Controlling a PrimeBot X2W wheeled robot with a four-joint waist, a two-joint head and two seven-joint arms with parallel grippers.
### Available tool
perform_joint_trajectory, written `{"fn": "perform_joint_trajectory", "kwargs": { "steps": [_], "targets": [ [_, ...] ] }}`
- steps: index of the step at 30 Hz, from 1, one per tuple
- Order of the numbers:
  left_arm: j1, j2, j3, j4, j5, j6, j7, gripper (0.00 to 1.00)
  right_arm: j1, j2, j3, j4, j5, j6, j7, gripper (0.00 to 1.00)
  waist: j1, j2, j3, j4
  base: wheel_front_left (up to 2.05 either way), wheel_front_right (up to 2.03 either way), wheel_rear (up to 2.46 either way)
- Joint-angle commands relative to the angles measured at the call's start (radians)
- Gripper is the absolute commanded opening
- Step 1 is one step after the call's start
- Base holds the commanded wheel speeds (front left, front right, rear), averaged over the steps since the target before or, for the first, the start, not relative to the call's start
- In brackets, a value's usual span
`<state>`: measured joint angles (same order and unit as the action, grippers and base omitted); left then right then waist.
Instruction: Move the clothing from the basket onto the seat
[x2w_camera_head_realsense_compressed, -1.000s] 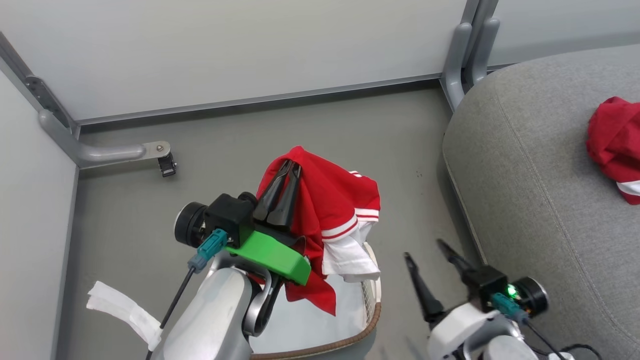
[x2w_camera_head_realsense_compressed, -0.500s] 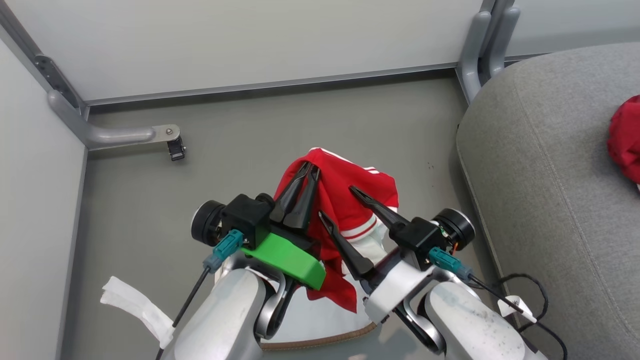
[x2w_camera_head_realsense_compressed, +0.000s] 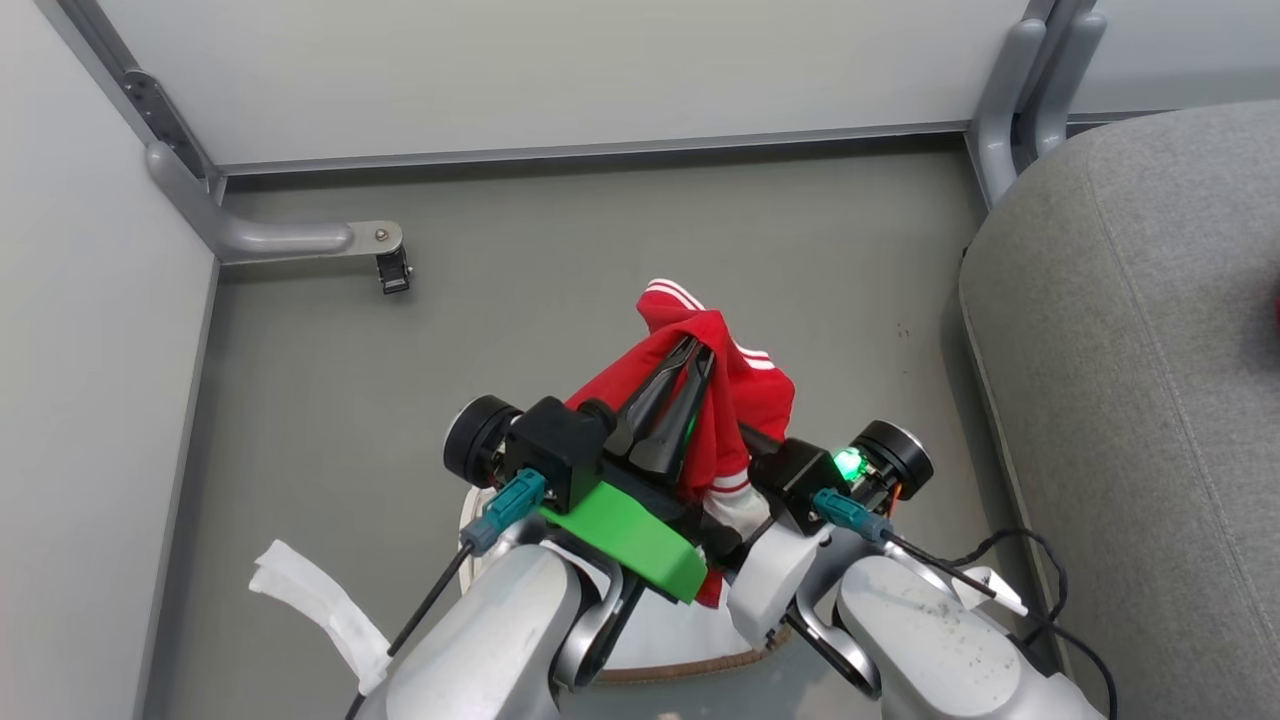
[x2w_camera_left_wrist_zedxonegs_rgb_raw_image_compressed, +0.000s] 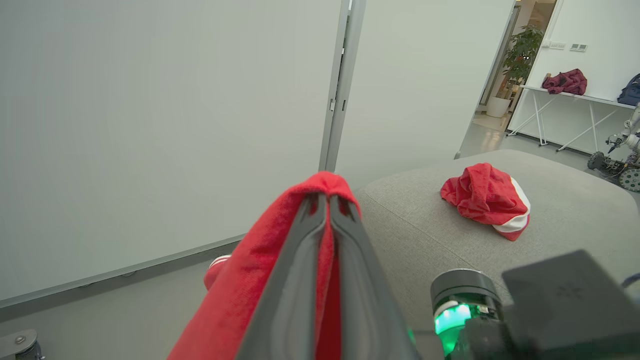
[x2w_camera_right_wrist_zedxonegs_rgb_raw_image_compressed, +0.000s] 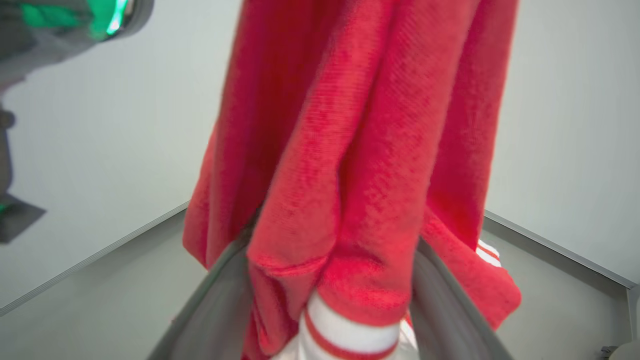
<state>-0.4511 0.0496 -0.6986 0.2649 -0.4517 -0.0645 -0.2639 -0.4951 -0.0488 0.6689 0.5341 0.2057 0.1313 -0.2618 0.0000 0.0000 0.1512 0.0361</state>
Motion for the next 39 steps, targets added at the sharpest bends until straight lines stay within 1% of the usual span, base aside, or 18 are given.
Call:
{"fn": "perform_joint_trajectory", "kwargs": {
  "steps": [1, 6, 11, 12, 13, 14, 15, 20, 28, 33, 35, 39],
  "targets": [
    [-0.020, 0.002, -0.004, -0.006, -0.010, 0.005, -0.001, 0.00, -0.014, -0.005, 0.001, 0.009, 0.009, -0.001, -0.005, 0.00, 0.0000, 0.0000, 0.002, 0.006, 0.00, 0.00, 0.00],
    [-0.015, 0.002, -0.010, 0.002, -0.013, 0.013, -0.001, 0.00, -0.027, -0.005, -0.002, 0.032, 0.032, -0.001, -0.005, 0.00, 0.0000, 0.0000, 0.004, 0.008, 0.00, 0.00, 0.00],
    [-0.013, 0.002, 0.012, 0.014, 0.022, 0.023, -0.001, 0.00, -0.012, -0.005, -0.033, 0.003, 0.032, -0.001, -0.005, 0.00, 0.0000, 0.0000, 0.010, -0.021, 0.00, 0.00, 0.00],
    [-0.013, 0.002, 0.015, 0.016, 0.036, 0.024, -0.001, 0.06, -0.008, -0.005, -0.041, -0.002, 0.033, -0.001, -0.005, 0.00, 0.0000, 0.0000, 0.013, -0.028, 0.00, 0.00, 0.00],
    [-0.010, 0.002, 0.021, 0.017, 0.045, 0.024, -0.001, 0.39, -0.003, -0.005, -0.046, -0.007, 0.035, -0.001, -0.005, 0.00, 0.0000, 0.0000, 0.015, -0.037, 0.00, 0.00, 0.00],
    [-0.003, 0.002, 0.028, 0.022, 0.054, 0.022, -0.001, 0.97, 0.001, -0.005, -0.054, -0.015, 0.036, -0.001, -0.005, 0.00, 0.0000, 0.0000, 0.019, -0.051, 0.00, 0.00, 0.00],
    [-0.001, 0.003, 0.036, 0.029, 0.069, 0.020, -0.001, 1.00, 0.002, -0.005, -0.058, -0.021, 0.037, -0.001, -0.005, 0.00, 0.0000, 0.0000, 0.025, -0.068, 0.00, 0.00, 0.00],
    [0.005, 0.003, 0.064, 0.053, 0.108, 0.002, -0.001, 1.00, 0.018, -0.005, -0.108, -0.042, 0.037, -0.001, -0.005, 0.00, 0.0000, 0.0000, 0.053, -0.156, 0.00, 0.00, 0.00],
    [0.024, 0.003, 0.120, 0.099, 0.179, -0.028, -0.001, 1.00, 0.046, -0.004, -0.167, -0.073, 0.050, -0.001, -0.005, 0.00, 0.0000, 0.0000, 0.084, -0.360, 0.00, 0.00, 0.00],
    [0.034, 0.004, 0.137, 0.117, 0.194, -0.045, -0.001, 1.00, 0.073, -0.004, -0.199, -0.085, 0.054, -0.001, -0.005, 0.00, 0.0000, 0.0000, 0.092, -0.477, 0.00, 0.00, 0.00],
    [0.036, 0.004, 0.140, 0.121, 0.199, -0.050, -0.001, 1.00, 0.084, -0.003, -0.208, -0.087, 0.057, -0.001, -0.005, 0.00, 0.0000, 0.0000, 0.093, -0.516, 0.00, 0.00, 0.00],
    [0.040, 0.004, 0.139, 0.132, 0.205, -0.057, -0.001, 1.00, 0.106, -0.004, -0.242, -0.095, 0.054, -0.001, -0.005, 0.00, 0.0000, 0.0000, 0.097, -0.571, 0.00, 0.00, 0.00]
  ]
}}
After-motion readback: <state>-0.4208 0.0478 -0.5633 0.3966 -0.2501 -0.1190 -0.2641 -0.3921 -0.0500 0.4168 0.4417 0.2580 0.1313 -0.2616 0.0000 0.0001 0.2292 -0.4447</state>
